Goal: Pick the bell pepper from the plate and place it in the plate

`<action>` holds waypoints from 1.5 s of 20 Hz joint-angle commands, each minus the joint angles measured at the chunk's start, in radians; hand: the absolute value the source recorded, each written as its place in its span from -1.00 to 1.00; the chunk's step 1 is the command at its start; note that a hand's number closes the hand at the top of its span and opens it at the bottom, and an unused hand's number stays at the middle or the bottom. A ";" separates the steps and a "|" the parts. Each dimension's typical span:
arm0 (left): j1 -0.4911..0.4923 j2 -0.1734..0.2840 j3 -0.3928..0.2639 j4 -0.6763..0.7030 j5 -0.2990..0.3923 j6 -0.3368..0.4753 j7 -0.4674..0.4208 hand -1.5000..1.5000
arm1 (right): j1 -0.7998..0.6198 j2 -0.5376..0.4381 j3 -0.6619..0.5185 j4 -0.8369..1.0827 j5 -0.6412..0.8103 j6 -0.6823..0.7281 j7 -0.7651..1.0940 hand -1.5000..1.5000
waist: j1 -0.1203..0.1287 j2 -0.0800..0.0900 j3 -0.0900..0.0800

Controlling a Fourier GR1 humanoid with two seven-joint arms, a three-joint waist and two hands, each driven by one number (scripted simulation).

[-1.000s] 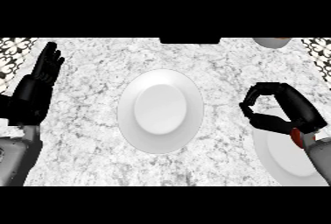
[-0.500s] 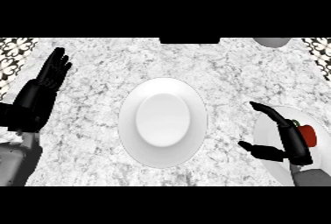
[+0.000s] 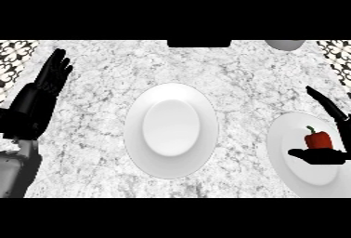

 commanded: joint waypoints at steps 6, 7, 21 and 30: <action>0.020 -0.017 -0.012 -0.009 -0.024 0.001 -0.024 0.00 | -0.018 -0.294 0.096 -0.104 0.166 0.251 0.480 -1.00 | 0.010 0.001 -0.002; 0.006 -0.010 -0.008 -0.005 -0.009 -0.016 -0.013 0.00 | -0.066 -0.319 0.114 -0.119 0.167 0.316 0.553 -1.00 | 0.021 0.003 -0.003; -0.005 -0.060 0.025 -0.002 -0.060 -0.046 0.022 0.00 | -0.091 -0.203 0.131 -0.033 0.341 0.480 0.689 -1.00 | 0.011 0.005 0.003; -0.028 -0.058 0.097 0.010 -0.074 -0.087 0.014 0.00 | -0.143 -0.127 0.097 0.148 0.469 0.527 0.669 -1.00 | 0.011 0.005 0.003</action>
